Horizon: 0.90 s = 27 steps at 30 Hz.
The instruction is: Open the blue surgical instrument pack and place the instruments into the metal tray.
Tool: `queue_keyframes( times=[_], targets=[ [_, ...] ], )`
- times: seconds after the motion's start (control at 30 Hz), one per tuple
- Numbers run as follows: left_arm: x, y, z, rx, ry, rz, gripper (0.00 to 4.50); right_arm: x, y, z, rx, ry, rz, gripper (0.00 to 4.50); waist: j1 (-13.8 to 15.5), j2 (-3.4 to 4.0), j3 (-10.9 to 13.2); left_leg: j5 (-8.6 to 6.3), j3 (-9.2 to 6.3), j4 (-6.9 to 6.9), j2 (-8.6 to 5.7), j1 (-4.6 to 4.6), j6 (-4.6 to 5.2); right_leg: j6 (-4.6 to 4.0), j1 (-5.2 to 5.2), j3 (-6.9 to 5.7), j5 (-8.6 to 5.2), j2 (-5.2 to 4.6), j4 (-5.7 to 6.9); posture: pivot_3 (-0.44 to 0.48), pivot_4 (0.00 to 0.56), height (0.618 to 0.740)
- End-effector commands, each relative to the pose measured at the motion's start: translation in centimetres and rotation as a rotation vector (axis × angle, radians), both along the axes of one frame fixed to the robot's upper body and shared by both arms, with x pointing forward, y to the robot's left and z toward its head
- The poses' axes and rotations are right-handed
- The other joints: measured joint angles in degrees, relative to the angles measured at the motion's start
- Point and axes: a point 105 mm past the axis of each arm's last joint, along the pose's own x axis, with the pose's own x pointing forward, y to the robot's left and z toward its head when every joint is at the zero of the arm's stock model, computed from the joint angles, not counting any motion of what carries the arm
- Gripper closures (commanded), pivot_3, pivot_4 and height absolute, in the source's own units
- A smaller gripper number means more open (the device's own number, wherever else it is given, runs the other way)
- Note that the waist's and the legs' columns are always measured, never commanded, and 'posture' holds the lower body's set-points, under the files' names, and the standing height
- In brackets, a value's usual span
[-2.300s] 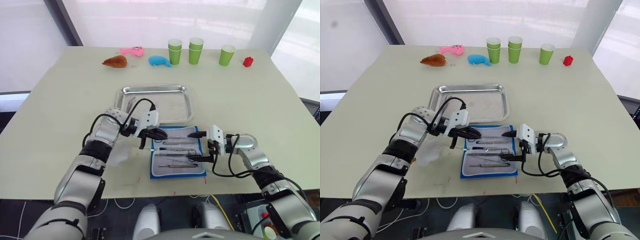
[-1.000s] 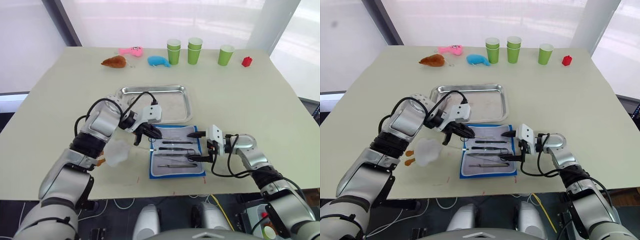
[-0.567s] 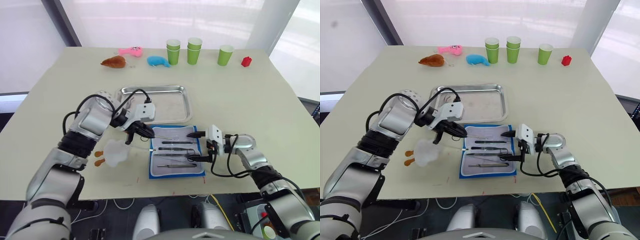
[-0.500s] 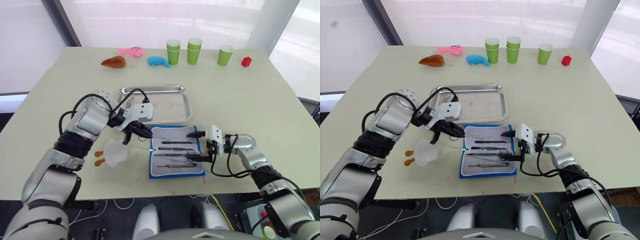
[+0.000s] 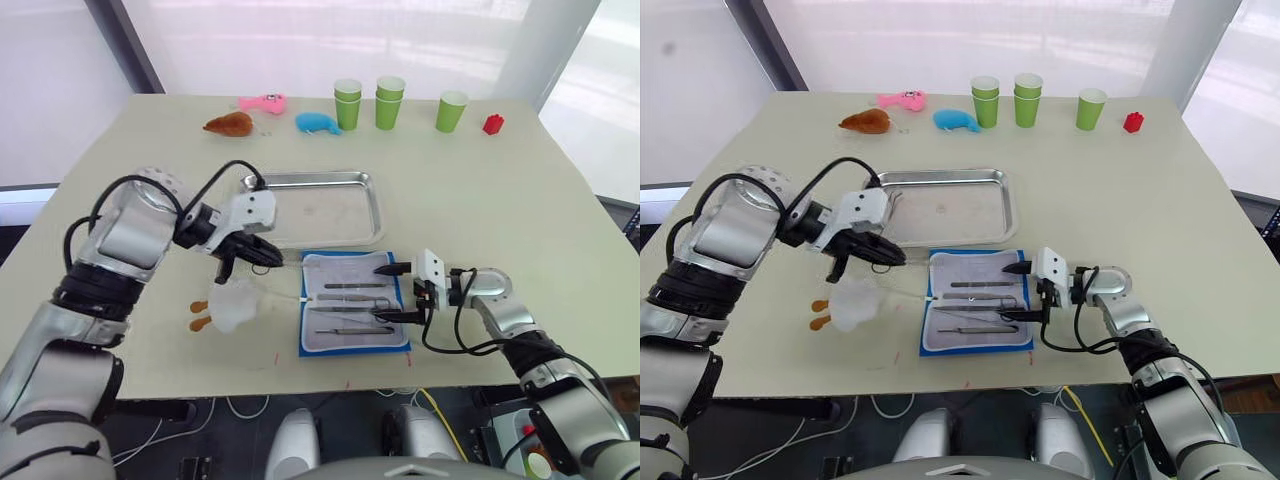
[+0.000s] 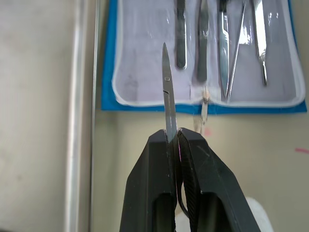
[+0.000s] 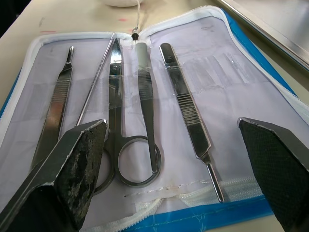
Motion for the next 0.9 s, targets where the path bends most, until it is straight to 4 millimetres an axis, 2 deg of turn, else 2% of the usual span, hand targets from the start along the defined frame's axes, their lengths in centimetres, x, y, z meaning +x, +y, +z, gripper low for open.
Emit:
queue_keyframes(
  times=[0.03,0.13,0.33,0.43,0.53,0.77,0.9],
  targets=[
    [1.6,-1.0,2.9,-0.183,-0.133,0.122,4.49,-4.8,-3.4,-9.5,-0.290,0.324,-0.031,0.00,0.07,-0.02,-0.01,0.00,-0.01,0.00,0.00,0.01,0.00,0.00,0.01,0.08,0.00,0.07,0.00,0.000,0.150,0.740],
    [3.5,-1.4,3.3,-0.304,-0.216,0.310,4.49,-4.7,-3.3,-9.4,-0.285,0.325,-0.032,0.00,-0.01,-0.03,-0.02,0.00,-0.05,0.06,-0.01,0.01,0.00,0.01,0.14,0.48,0.00,0.36,0.00,0.000,0.150,0.740],
    [5.5,-2.4,3.2,-0.514,-0.297,0.644,4.49,-4.5,-3.9,-9.3,-0.300,0.318,-0.036,0.00,0.10,-0.07,0.00,0.00,-0.02,0.05,-0.02,0.27,0.00,0.04,0.46,0.93,0.01,0.58,-0.01,0.000,0.150,0.740],
    [6.8,-1.4,1.9,-0.489,-0.392,0.873,4.49,-4.4,-4.0,-9.2,-0.302,0.316,-0.038,0.00,0.13,-0.08,-0.01,0.00,0.00,0.06,-0.09,0.42,-0.01,0.08,0.60,1.10,0.04,0.57,-0.01,0.000,0.150,0.740],
    [7.3,-0.3,0.7,-0.480,-0.396,1.062,4.49,-4.3,-4.1,-9.1,-0.303,0.313,-0.040,0.00,0.13,-0.07,-0.02,0.00,0.09,0.05,-0.11,0.51,-0.01,0.14,0.63,1.22,0.08,0.56,0.00,0.000,0.150,0.740],
    [8.6,1.7,-1.1,-0.451,-0.416,1.276,4.49,-4.2,-4.3,-9.1,-0.306,0.313,-0.042,0.00,0.16,-0.20,-0.10,0.00,0.12,0.05,-0.13,0.59,-0.03,0.23,0.63,1.22,0.15,0.53,0.00,0.000,0.150,0.740],
    [9.1,1.7,-1.9,-0.430,-0.406,1.340,4.49,-4.1,-4.1,-9.0,-0.303,0.310,-0.043,0.00,0.15,-0.27,-0.14,-0.01,0.11,0.05,-0.15,0.59,-0.03,0.05,0.64,1.21,0.24,0.48,0.00,0.000,0.150,0.740]
  ],
)
